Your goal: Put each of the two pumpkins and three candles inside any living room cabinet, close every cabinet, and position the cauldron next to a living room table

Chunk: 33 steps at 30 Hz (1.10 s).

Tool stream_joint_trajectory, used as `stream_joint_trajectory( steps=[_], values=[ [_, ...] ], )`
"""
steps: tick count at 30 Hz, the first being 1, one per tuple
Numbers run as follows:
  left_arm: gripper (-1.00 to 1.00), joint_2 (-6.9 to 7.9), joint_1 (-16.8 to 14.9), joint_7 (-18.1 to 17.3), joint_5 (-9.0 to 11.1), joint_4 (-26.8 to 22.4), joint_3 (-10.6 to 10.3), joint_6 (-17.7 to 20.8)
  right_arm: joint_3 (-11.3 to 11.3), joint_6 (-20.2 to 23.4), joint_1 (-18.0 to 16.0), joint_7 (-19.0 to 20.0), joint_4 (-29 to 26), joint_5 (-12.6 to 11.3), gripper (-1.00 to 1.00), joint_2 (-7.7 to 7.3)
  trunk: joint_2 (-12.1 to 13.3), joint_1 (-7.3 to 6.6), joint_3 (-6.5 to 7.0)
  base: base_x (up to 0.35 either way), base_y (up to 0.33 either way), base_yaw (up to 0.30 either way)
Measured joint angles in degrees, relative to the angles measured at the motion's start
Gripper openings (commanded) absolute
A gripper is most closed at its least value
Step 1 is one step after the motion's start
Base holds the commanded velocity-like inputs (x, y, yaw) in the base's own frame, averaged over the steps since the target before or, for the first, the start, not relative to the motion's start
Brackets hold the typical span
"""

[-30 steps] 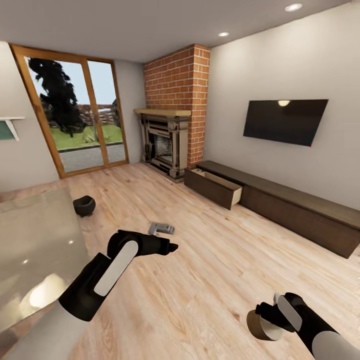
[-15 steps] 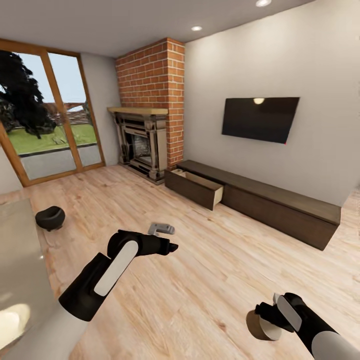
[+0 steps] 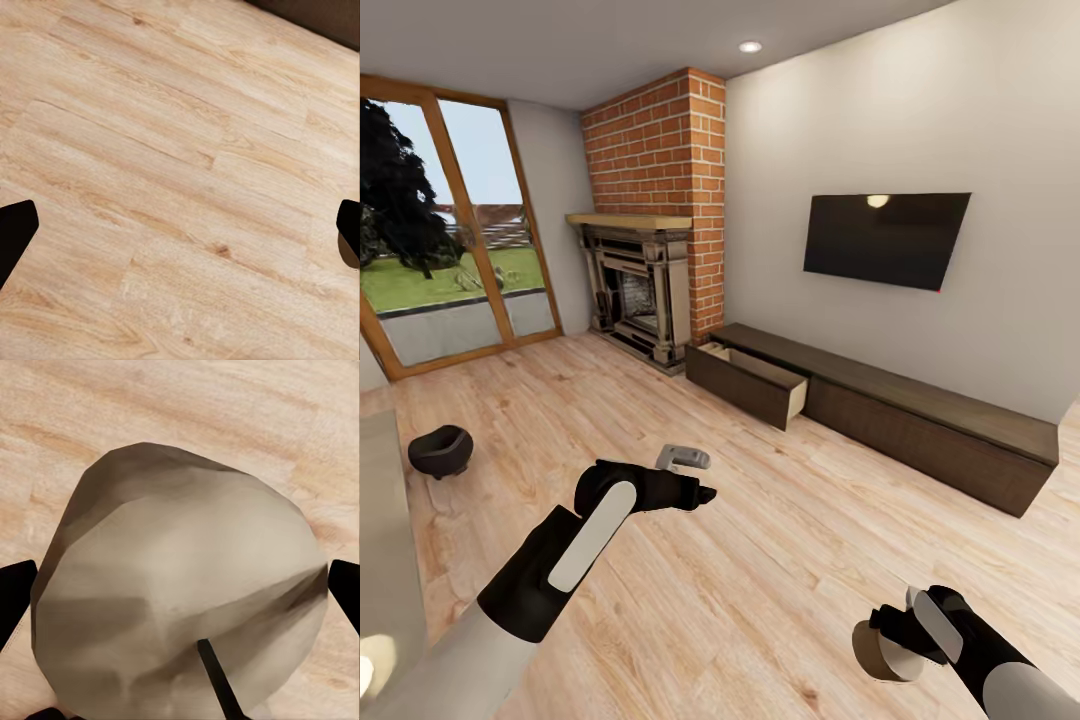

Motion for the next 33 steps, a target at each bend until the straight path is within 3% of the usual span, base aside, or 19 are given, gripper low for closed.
stream_joint_trajectory(
  steps=[33],
  values=[
    [1.00, 0.01, 0.00, -0.09, 0.00, -0.02, 0.08, 0.00, 0.42, -0.02, 0.01, 0.00, -0.03, 0.61, -1.00, 0.00, 0.00, 0.00, 0.00, 0.337, 0.004, 0.000]
  ],
)
